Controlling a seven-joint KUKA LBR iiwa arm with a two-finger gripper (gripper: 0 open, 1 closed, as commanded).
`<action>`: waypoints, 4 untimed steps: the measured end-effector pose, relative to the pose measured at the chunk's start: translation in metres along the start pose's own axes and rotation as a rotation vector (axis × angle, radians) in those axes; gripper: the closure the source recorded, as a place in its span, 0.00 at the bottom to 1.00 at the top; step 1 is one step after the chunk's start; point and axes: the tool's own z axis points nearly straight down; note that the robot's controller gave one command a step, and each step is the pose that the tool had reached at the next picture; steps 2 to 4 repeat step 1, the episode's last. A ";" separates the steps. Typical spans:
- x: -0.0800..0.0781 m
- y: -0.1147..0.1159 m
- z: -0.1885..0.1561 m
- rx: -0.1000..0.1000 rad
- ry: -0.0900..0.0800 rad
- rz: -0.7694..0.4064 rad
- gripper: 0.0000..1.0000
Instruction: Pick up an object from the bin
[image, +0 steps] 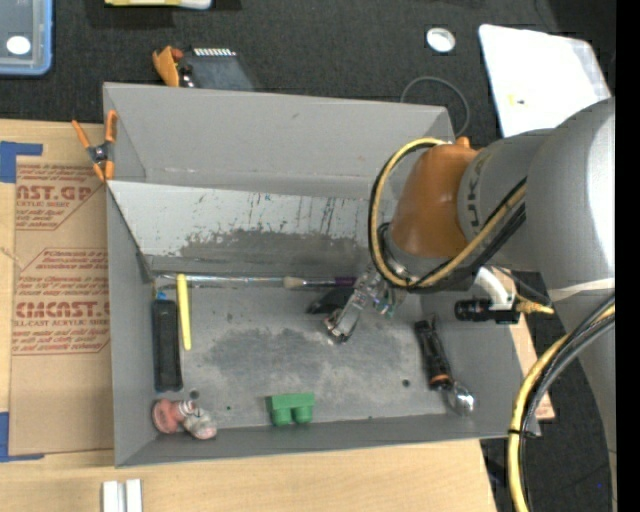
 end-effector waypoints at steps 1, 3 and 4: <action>0.023 -0.002 -0.001 -0.007 -0.013 0.046 1.00; 0.023 -0.002 -0.001 -0.007 -0.013 0.046 1.00; 0.023 -0.002 -0.001 -0.007 -0.013 0.046 1.00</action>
Offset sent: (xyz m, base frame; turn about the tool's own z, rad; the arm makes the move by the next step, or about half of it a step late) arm -0.0201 -0.0132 -0.0051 -0.2737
